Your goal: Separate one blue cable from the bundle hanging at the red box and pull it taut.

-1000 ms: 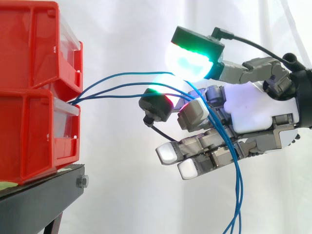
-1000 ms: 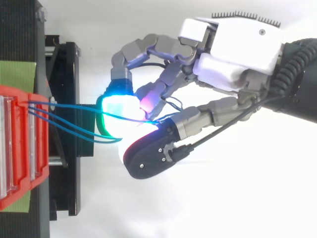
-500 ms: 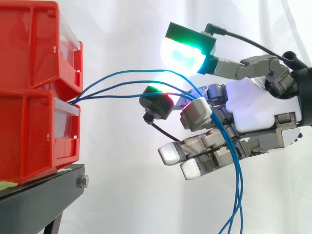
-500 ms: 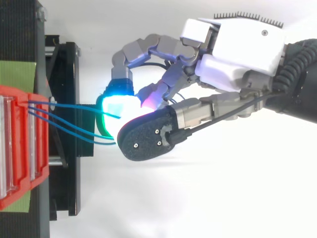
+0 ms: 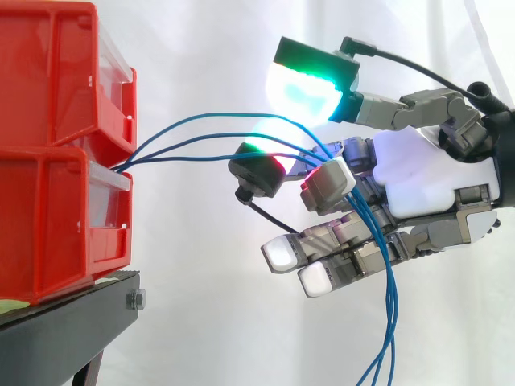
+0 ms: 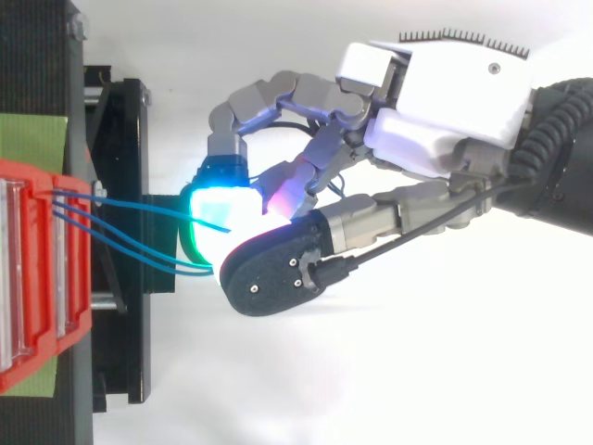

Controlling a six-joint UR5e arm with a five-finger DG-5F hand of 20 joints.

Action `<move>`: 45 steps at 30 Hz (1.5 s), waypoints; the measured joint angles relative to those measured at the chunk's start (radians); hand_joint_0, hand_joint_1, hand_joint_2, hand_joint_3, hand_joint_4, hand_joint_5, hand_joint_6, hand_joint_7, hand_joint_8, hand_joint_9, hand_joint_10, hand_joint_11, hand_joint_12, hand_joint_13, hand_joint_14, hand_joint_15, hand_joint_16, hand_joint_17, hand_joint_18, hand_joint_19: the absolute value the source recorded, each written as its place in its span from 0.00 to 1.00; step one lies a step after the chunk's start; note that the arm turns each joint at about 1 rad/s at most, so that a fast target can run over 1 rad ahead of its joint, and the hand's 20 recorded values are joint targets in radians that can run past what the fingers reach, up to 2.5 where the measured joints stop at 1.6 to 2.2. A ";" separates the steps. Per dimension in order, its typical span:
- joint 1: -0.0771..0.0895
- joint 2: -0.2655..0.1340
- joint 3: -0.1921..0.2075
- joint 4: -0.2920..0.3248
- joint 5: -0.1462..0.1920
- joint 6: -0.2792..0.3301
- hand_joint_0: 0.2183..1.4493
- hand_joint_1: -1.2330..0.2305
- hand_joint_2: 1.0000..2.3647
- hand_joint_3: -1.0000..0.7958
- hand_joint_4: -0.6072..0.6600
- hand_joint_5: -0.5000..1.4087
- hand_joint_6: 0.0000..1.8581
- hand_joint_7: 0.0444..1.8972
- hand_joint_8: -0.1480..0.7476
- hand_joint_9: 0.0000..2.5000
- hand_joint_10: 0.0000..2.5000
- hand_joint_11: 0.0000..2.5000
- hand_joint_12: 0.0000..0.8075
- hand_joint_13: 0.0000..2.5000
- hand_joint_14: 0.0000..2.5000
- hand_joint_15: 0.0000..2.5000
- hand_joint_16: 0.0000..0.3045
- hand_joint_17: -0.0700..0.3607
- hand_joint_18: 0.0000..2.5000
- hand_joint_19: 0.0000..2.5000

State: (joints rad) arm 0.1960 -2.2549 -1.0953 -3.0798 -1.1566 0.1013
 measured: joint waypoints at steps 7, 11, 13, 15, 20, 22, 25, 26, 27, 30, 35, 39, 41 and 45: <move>0.000 0.000 0.000 0.000 0.000 0.000 0.33 0.39 0.00 0.31 0.49 0.20 0.48 0.61 0.52 0.50 0.01 0.42 0.47 0.29 0.01 0.20 0.16 0.41 0.24 0.25; 0.000 0.000 0.000 0.001 0.001 0.000 0.34 0.35 0.01 0.36 0.53 0.19 0.49 0.61 0.53 0.50 0.01 0.43 0.47 0.28 0.01 0.20 0.16 0.41 0.25 0.24; 0.000 0.000 0.000 0.002 0.002 0.000 0.36 0.31 0.01 0.40 0.52 0.19 0.50 0.57 0.54 0.49 0.01 0.45 0.47 0.28 0.01 0.20 0.16 0.42 0.25 0.24; 0.000 0.000 0.000 0.002 0.002 0.000 0.37 0.29 0.01 0.42 0.51 0.19 0.50 0.59 0.54 0.49 0.01 0.45 0.47 0.28 0.01 0.20 0.16 0.42 0.25 0.24; 0.000 0.000 0.000 0.003 0.003 0.000 0.47 0.27 0.01 0.39 0.40 0.18 0.52 0.60 0.54 0.49 0.01 0.47 0.47 0.28 0.01 0.20 0.16 0.42 0.25 0.25; 0.000 0.000 0.000 0.003 0.003 0.000 0.50 0.28 0.00 0.32 0.38 0.18 0.53 0.61 0.53 0.50 0.01 0.48 0.46 0.29 0.01 0.20 0.16 0.41 0.25 0.25; 0.001 0.000 0.000 0.004 0.003 0.000 0.44 0.27 0.00 0.28 0.45 0.17 0.52 0.55 0.52 0.50 0.01 0.48 0.46 0.29 0.01 0.20 0.16 0.41 0.27 0.23; 0.001 0.000 0.000 0.004 0.003 0.000 0.39 0.29 0.00 0.28 0.48 0.18 0.52 0.49 0.53 0.50 0.01 0.47 0.46 0.29 0.01 0.20 0.16 0.42 0.27 0.23; 0.001 0.000 0.000 0.004 0.004 0.000 0.35 0.31 0.00 0.28 0.51 0.18 0.51 0.48 0.53 0.50 0.01 0.48 0.47 0.29 0.01 0.20 0.16 0.42 0.26 0.23; 0.001 0.000 0.000 0.003 0.004 0.000 0.30 0.35 0.00 0.28 0.53 0.18 0.51 0.49 0.54 0.50 0.01 0.47 0.48 0.29 0.01 0.20 0.16 0.42 0.26 0.23; 0.001 0.000 0.000 0.003 0.005 0.000 0.32 0.39 0.00 0.28 0.54 0.18 0.50 0.49 0.54 0.50 0.01 0.47 0.48 0.29 0.01 0.20 0.16 0.42 0.26 0.24; 0.001 0.000 0.000 0.003 0.005 0.000 0.35 0.40 0.00 0.28 0.52 0.17 0.50 0.50 0.55 0.50 0.01 0.47 0.48 0.30 0.01 0.20 0.16 0.42 0.27 0.24; 0.001 0.000 0.000 0.003 0.005 0.000 0.35 0.37 0.01 0.33 0.52 0.17 0.51 0.50 0.55 0.50 0.00 0.47 0.48 0.30 0.01 0.20 0.16 0.42 0.27 0.24; 0.001 0.000 0.000 0.003 0.005 0.000 0.37 0.33 0.01 0.45 0.49 0.18 0.52 0.53 0.55 0.50 0.00 0.47 0.48 0.30 0.01 0.20 0.16 0.42 0.27 0.23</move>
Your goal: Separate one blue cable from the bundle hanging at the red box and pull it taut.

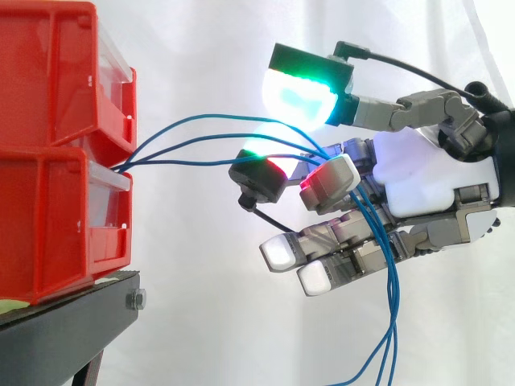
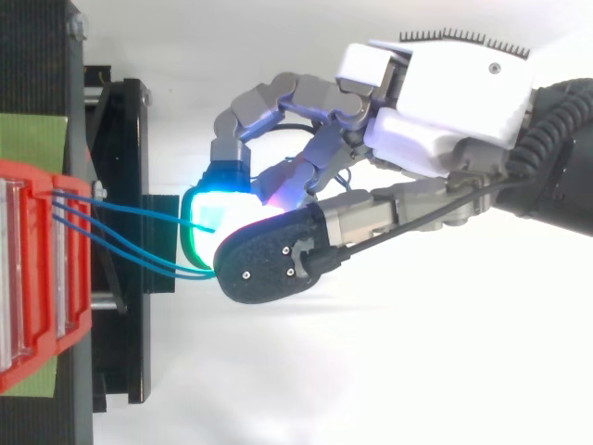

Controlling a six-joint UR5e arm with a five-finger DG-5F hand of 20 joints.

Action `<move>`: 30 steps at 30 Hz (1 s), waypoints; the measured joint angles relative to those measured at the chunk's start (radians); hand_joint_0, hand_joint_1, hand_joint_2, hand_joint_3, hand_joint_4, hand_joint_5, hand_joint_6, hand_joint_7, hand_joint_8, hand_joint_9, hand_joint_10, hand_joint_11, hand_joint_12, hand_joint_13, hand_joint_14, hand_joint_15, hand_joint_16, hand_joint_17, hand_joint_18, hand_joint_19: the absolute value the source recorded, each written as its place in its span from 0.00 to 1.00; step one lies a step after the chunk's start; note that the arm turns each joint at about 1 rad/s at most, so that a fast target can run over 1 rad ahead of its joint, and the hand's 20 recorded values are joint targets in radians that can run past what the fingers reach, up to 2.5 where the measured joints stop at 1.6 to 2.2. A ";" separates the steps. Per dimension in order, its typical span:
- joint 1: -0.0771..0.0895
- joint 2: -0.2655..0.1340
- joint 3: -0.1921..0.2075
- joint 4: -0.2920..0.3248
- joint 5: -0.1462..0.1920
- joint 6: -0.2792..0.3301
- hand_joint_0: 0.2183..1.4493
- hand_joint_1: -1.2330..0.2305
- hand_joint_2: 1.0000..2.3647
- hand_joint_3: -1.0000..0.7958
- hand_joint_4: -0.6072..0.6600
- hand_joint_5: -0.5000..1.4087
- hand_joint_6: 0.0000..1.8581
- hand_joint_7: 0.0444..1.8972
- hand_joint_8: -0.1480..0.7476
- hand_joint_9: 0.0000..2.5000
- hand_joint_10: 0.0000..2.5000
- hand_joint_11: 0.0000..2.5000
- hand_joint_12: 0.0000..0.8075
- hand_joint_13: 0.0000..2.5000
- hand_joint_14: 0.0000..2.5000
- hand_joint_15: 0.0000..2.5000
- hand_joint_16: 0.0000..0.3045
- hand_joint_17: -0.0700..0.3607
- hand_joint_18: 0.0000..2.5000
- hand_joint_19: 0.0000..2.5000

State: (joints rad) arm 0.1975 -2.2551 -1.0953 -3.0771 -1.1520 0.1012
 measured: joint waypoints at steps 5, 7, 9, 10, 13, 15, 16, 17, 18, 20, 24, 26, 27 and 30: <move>0.000 0.000 0.000 0.000 0.000 0.000 0.41 0.30 0.01 0.36 0.50 0.16 0.53 0.46 0.54 0.48 0.00 0.48 0.48 0.29 0.01 0.20 0.16 0.42 0.27 0.23; 0.000 0.000 0.000 0.000 0.000 0.000 0.38 0.31 0.00 0.28 0.55 0.17 0.52 0.43 0.55 0.48 0.00 0.47 0.48 0.29 0.01 0.20 0.16 0.42 0.27 0.23; 0.000 0.000 0.000 0.000 0.000 0.000 0.32 0.34 0.00 0.28 0.56 0.17 0.52 0.42 0.55 0.48 0.00 0.47 0.48 0.29 0.01 0.20 0.17 0.43 0.26 0.23; 0.000 0.000 0.000 0.000 0.000 0.000 0.30 0.35 0.00 0.28 0.56 0.17 0.52 0.42 0.55 0.48 0.00 0.47 0.48 0.29 0.01 0.20 0.17 0.43 0.26 0.23; 0.000 0.000 0.000 0.000 0.001 0.000 0.28 0.40 0.00 0.28 0.56 0.17 0.51 0.42 0.56 0.49 0.00 0.47 0.49 0.29 0.01 0.20 0.17 0.43 0.26 0.23; 0.000 0.000 0.000 0.001 0.003 0.000 0.28 0.41 0.00 0.28 0.56 0.17 0.50 0.43 0.56 0.49 0.00 0.47 0.49 0.29 0.01 0.20 0.17 0.43 0.26 0.24; 0.000 0.000 0.000 0.001 0.004 0.000 0.28 0.41 0.00 0.28 0.56 0.17 0.50 0.42 0.56 0.50 0.00 0.47 0.49 0.29 0.01 0.20 0.17 0.43 0.26 0.24; 0.000 0.000 0.000 0.001 0.005 0.000 0.28 0.41 0.00 0.28 0.57 0.17 0.50 0.43 0.56 0.50 0.00 0.47 0.49 0.29 0.01 0.20 0.17 0.43 0.26 0.24; 0.000 0.000 0.000 0.001 0.006 0.000 0.27 0.42 0.00 0.28 0.56 0.17 0.50 0.43 0.56 0.50 0.00 0.47 0.49 0.29 0.01 0.20 0.17 0.44 0.26 0.24; 0.000 0.000 0.000 0.000 0.007 0.000 0.29 0.41 0.00 0.28 0.56 0.17 0.50 0.44 0.56 0.50 0.01 0.47 0.49 0.29 0.01 0.20 0.17 0.43 0.26 0.24; 0.000 0.000 0.000 0.000 0.008 0.000 0.34 0.39 0.01 0.34 0.54 0.18 0.50 0.49 0.56 0.50 0.01 0.47 0.48 0.29 0.01 0.20 0.17 0.43 0.26 0.24; 0.000 0.000 0.000 -0.001 0.008 0.000 0.34 0.35 0.01 0.40 0.53 0.18 0.51 0.50 0.57 0.50 0.01 0.47 0.48 0.29 0.01 0.20 0.17 0.43 0.26 0.24; 0.000 0.000 0.000 -0.001 0.009 0.000 0.33 0.34 0.01 0.43 0.52 0.18 0.51 0.51 0.57 0.50 0.01 0.47 0.48 0.29 0.01 0.20 0.17 0.43 0.26 0.24; 0.001 0.000 0.000 -0.003 0.009 0.000 0.34 0.32 0.01 0.48 0.50 0.19 0.51 0.54 0.56 0.52 0.01 0.46 0.49 0.29 0.01 0.20 0.17 0.44 0.27 0.24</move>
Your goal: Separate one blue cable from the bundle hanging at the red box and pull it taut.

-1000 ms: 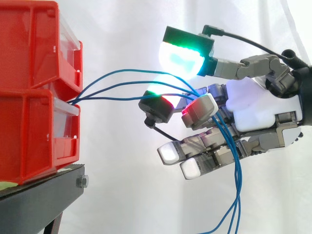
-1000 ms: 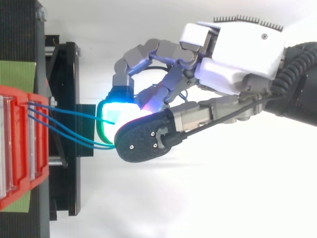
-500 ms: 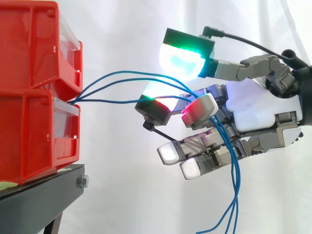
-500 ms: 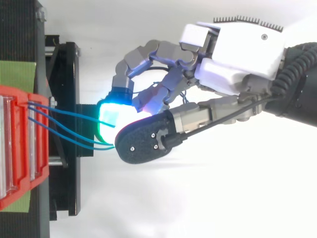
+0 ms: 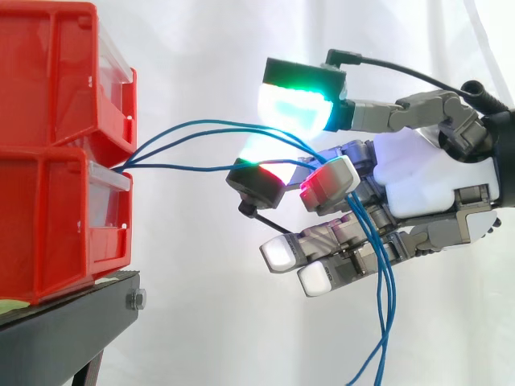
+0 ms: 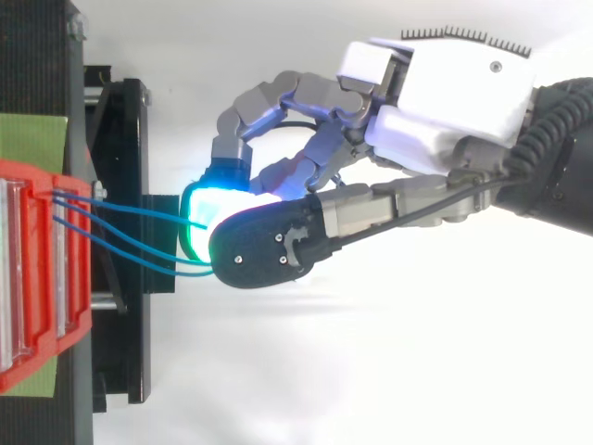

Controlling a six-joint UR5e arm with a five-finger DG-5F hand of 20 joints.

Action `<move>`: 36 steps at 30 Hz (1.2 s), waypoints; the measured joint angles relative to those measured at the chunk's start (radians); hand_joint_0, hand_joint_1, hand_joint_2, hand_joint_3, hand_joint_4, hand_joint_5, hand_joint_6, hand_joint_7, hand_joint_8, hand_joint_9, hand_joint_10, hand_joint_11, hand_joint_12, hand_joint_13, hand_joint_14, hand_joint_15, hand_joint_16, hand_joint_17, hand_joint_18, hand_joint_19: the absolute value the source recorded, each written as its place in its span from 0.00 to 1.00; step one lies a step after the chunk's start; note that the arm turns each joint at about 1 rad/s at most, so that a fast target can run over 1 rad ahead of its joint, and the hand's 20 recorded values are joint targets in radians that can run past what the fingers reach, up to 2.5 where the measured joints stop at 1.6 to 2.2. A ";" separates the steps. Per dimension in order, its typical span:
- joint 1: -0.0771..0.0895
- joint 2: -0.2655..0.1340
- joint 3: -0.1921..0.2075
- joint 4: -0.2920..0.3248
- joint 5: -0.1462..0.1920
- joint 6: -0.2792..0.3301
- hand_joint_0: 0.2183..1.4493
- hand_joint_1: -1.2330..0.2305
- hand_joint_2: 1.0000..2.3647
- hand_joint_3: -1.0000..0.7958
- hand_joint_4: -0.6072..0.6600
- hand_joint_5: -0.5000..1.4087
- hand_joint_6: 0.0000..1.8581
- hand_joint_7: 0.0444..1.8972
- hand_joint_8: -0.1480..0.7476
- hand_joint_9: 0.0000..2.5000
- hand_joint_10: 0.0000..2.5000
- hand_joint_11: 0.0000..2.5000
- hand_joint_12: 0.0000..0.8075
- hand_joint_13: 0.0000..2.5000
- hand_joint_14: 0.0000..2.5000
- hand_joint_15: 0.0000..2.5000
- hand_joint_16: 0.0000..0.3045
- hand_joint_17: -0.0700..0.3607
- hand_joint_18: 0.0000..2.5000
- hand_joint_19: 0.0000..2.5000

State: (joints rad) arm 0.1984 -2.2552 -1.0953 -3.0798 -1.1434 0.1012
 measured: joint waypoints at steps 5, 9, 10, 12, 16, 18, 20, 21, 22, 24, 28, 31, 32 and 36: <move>0.000 0.000 0.000 -0.001 -0.001 0.001 0.34 0.29 0.01 0.51 0.47 0.20 0.50 0.58 0.56 0.51 0.01 0.41 0.50 0.29 0.01 0.18 0.18 0.45 0.27 0.23; 0.001 0.000 0.000 -0.001 0.000 0.001 0.35 0.28 0.01 0.50 0.44 0.19 0.50 0.58 0.50 0.38 0.01 0.24 0.44 0.21 0.00 0.11 0.17 0.43 0.24 0.21; 0.001 0.000 0.000 -0.001 0.000 0.002 0.35 0.28 0.01 0.49 0.44 0.19 0.50 0.58 0.48 0.34 0.00 0.20 0.44 0.21 0.00 0.10 0.16 0.42 0.23 0.21; 0.001 0.000 0.000 -0.002 0.000 0.002 0.35 0.28 0.01 0.50 0.43 0.20 0.50 0.58 0.46 0.29 0.00 0.12 0.42 0.18 0.00 0.07 0.16 0.41 0.21 0.19; 0.001 0.004 0.000 -0.015 0.001 0.006 0.35 0.28 0.01 0.50 0.44 0.19 0.50 0.58 0.44 0.25 0.00 0.06 0.40 0.16 0.00 0.05 0.15 0.41 0.20 0.17; 0.001 0.010 0.000 -0.036 0.001 0.006 0.35 0.28 0.01 0.50 0.43 0.19 0.50 0.58 0.44 0.24 0.00 0.05 0.40 0.16 0.00 0.05 0.15 0.40 0.19 0.17; 0.001 0.018 0.000 -0.062 0.000 0.006 0.35 0.28 0.01 0.50 0.43 0.20 0.50 0.58 0.43 0.23 0.00 0.03 0.40 0.15 0.00 0.05 0.15 0.40 0.19 0.17; 0.001 0.025 0.000 -0.082 0.000 0.006 0.35 0.28 0.01 0.50 0.43 0.20 0.50 0.58 0.42 0.22 0.00 0.02 0.40 0.15 0.00 0.05 0.15 0.40 0.19 0.17; 0.001 0.029 0.000 -0.096 0.000 0.006 0.35 0.28 0.01 0.50 0.43 0.20 0.50 0.58 0.42 0.21 0.00 0.01 0.40 0.15 0.00 0.05 0.15 0.40 0.19 0.17; 0.001 0.036 0.000 -0.119 0.000 0.006 0.35 0.27 0.01 0.50 0.42 0.20 0.50 0.58 0.39 0.18 0.00 0.00 0.39 0.15 0.00 0.04 0.15 0.40 0.19 0.17; 0.001 0.045 0.000 -0.147 0.000 0.005 0.35 0.27 0.01 0.49 0.41 0.19 0.50 0.58 0.34 0.12 0.00 0.00 0.37 0.14 0.00 0.03 0.14 0.39 0.19 0.17; 0.001 0.047 0.000 -0.152 -0.001 0.005 0.36 0.27 0.01 0.48 0.40 0.19 0.50 0.58 0.32 0.10 0.00 0.00 0.37 0.14 0.00 0.03 0.14 0.38 0.19 0.17; 0.001 0.047 0.000 -0.153 -0.001 0.005 0.36 0.27 0.01 0.48 0.40 0.19 0.50 0.58 0.32 0.10 0.00 0.00 0.37 0.14 0.00 0.03 0.14 0.38 0.19 0.17; 0.001 0.047 0.000 -0.154 0.000 0.004 0.36 0.27 0.01 0.48 0.42 0.19 0.49 0.58 0.38 0.16 0.00 0.00 0.39 0.18 0.00 0.06 0.14 0.39 0.21 0.18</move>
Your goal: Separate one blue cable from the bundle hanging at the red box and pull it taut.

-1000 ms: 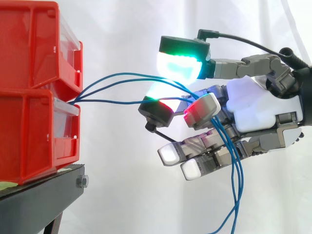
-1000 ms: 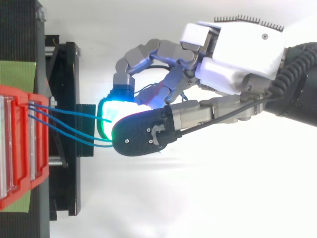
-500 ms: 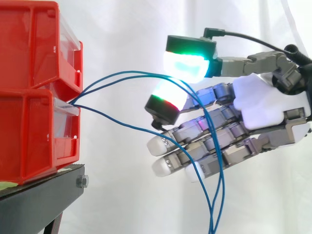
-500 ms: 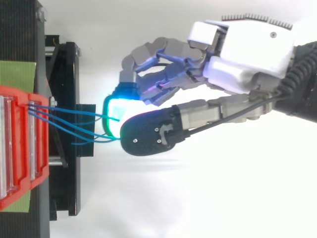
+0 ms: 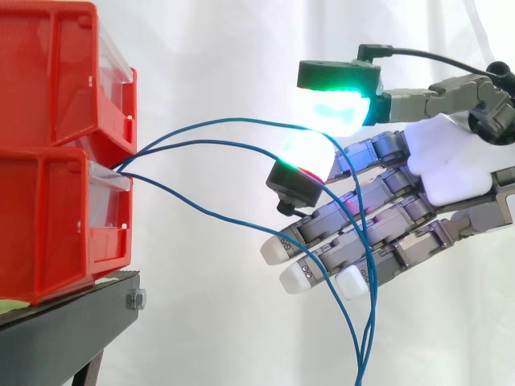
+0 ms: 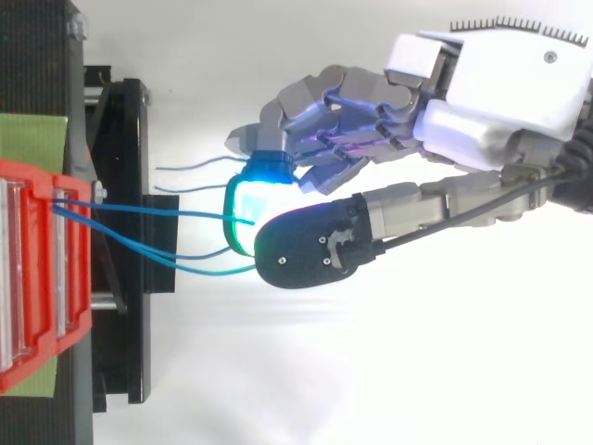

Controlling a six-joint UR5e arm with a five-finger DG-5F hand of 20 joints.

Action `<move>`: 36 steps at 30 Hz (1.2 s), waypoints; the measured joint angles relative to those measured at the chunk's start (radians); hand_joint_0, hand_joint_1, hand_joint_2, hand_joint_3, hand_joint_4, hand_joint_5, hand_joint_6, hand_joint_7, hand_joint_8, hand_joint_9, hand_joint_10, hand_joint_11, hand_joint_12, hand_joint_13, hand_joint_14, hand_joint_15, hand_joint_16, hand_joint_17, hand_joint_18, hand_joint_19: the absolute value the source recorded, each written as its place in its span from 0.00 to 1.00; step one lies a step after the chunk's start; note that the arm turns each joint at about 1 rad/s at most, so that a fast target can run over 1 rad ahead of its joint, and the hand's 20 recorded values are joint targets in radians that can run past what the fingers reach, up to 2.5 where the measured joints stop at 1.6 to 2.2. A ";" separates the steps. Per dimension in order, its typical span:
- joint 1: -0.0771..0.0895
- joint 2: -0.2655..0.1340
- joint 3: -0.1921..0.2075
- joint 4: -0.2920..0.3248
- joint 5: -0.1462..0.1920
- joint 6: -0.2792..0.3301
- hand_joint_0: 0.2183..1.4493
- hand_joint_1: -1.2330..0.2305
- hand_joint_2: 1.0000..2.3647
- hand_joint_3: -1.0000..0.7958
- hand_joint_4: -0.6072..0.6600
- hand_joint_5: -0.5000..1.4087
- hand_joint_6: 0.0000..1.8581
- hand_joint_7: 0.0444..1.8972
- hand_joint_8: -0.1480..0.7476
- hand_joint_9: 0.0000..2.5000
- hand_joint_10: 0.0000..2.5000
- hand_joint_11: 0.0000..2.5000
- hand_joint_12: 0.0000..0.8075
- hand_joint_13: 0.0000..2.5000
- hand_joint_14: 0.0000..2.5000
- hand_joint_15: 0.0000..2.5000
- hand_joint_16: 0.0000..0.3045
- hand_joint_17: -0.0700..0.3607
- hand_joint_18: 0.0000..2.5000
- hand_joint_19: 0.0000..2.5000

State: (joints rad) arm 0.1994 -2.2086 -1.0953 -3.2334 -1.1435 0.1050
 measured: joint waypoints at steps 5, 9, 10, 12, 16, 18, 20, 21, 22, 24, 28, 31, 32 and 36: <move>0.001 0.000 0.000 0.000 -0.001 -0.002 0.37 0.28 0.01 0.48 0.45 0.19 0.50 0.59 0.49 0.29 0.00 0.14 0.41 0.21 0.00 0.09 0.14 0.39 0.22 0.18; 0.003 0.000 -0.001 0.002 -0.002 -0.003 0.37 0.30 0.01 0.48 0.45 0.19 0.50 0.56 0.53 0.40 0.00 0.40 0.44 0.26 0.00 0.14 0.15 0.40 0.23 0.19; 0.003 0.000 -0.002 0.004 -0.003 -0.003 0.37 0.30 0.01 0.48 0.45 0.19 0.50 0.56 0.54 0.41 0.00 0.44 0.44 0.26 0.00 0.15 0.15 0.40 0.23 0.19; 0.005 0.000 -0.009 0.017 -0.002 -0.004 0.37 0.30 0.01 0.48 0.44 0.19 0.50 0.56 0.54 0.41 0.00 0.45 0.45 0.27 0.00 0.15 0.15 0.40 0.23 0.19; 0.008 0.000 -0.042 0.062 0.000 -0.005 0.37 0.30 0.02 0.48 0.44 0.18 0.51 0.55 0.54 0.43 0.00 0.51 0.46 0.33 0.01 0.22 0.15 0.40 0.24 0.20; 0.011 0.000 -0.069 0.105 0.001 -0.004 0.37 0.30 0.01 0.48 0.44 0.18 0.51 0.55 0.53 0.43 0.00 0.50 0.47 0.37 0.01 0.26 0.15 0.40 0.25 0.20; 0.014 0.000 -0.086 0.148 0.004 -0.005 0.37 0.31 0.01 0.48 0.44 0.18 0.51 0.54 0.54 0.42 0.00 0.50 0.47 0.39 0.01 0.29 0.15 0.40 0.25 0.20; 0.016 0.000 -0.094 0.175 0.006 -0.004 0.37 0.31 0.01 0.48 0.44 0.18 0.51 0.54 0.54 0.42 0.00 0.50 0.46 0.40 0.01 0.31 0.15 0.40 0.25 0.20; 0.017 0.000 -0.098 0.191 0.008 -0.004 0.37 0.31 0.02 0.48 0.44 0.18 0.51 0.54 0.54 0.42 0.00 0.50 0.46 0.40 0.01 0.32 0.15 0.40 0.25 0.20; 0.019 0.000 -0.104 0.213 0.011 -0.004 0.37 0.31 0.01 0.48 0.44 0.18 0.51 0.54 0.54 0.42 0.00 0.49 0.47 0.40 0.01 0.31 0.15 0.40 0.25 0.21; 0.022 0.000 -0.107 0.222 0.014 -0.003 0.37 0.31 0.01 0.48 0.44 0.18 0.51 0.54 0.54 0.41 0.00 0.48 0.48 0.37 0.01 0.30 0.15 0.40 0.25 0.20; 0.025 0.000 -0.107 0.222 0.015 -0.003 0.37 0.30 0.01 0.48 0.43 0.18 0.51 0.53 0.53 0.35 0.10 0.47 0.47 0.35 0.01 0.29 0.15 0.40 0.25 0.21; 0.025 0.000 -0.107 0.222 0.016 -0.003 0.37 0.30 0.01 0.48 0.43 0.18 0.51 0.54 0.53 0.32 0.18 0.46 0.47 0.34 0.01 0.29 0.15 0.39 0.25 0.21; 0.028 0.000 -0.107 0.221 0.016 -0.003 0.37 0.30 0.01 0.47 0.42 0.18 0.51 0.54 0.53 0.24 0.35 0.39 0.45 0.33 0.01 0.31 0.15 0.39 0.24 0.22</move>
State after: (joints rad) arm 0.2271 -2.2089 -1.2026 -3.0121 -1.1275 0.1020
